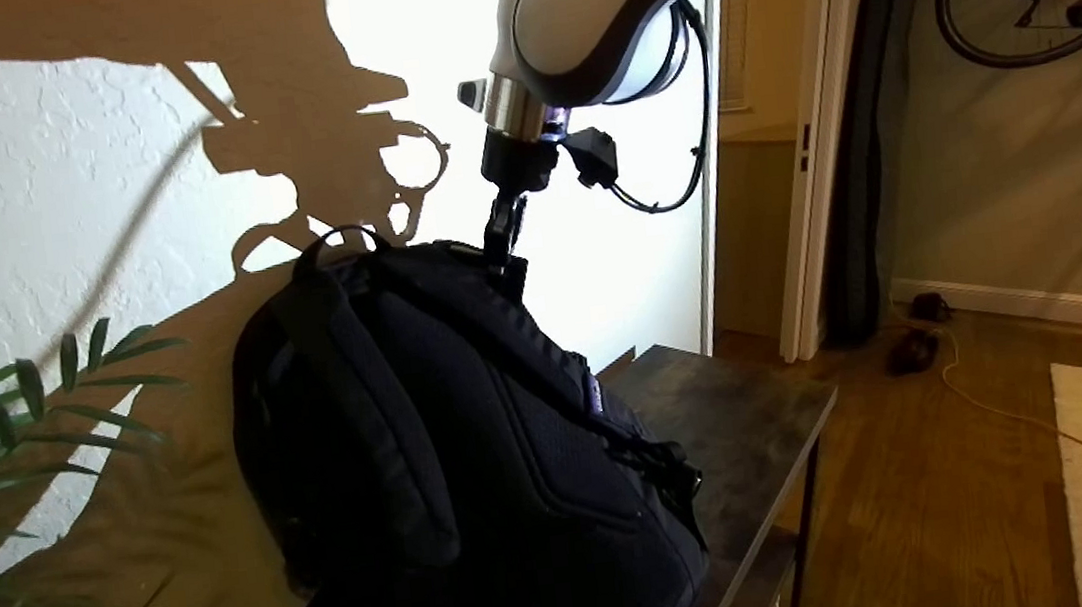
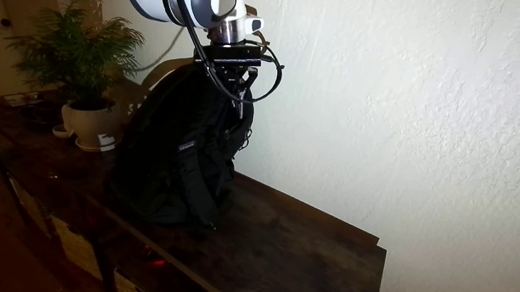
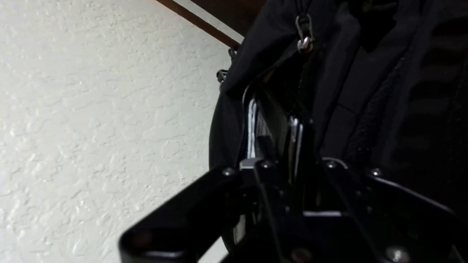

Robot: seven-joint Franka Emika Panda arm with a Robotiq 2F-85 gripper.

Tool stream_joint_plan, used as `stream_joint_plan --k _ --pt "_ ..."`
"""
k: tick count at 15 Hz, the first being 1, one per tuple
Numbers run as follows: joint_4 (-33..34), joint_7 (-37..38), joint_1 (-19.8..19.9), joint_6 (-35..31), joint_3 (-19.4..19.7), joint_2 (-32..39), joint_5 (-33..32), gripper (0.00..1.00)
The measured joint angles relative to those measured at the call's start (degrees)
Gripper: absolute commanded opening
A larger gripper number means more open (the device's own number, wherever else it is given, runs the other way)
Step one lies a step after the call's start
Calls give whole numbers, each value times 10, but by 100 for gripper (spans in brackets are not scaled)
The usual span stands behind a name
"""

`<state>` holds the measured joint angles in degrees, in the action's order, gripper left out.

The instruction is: Put the wallet inside the backpack

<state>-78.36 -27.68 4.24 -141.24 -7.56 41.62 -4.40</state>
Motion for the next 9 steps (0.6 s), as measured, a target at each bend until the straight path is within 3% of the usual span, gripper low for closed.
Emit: stream_joint_plan --k 1,2,4,9 --pt "2 -5 2 1 -3 3 6 5" --pt "5 -8 3 2 -6 7 11 45" --pt "13 -11 6 8 -8 18 19 51" --pt "32 -15 14 27 -10 42 32 83"
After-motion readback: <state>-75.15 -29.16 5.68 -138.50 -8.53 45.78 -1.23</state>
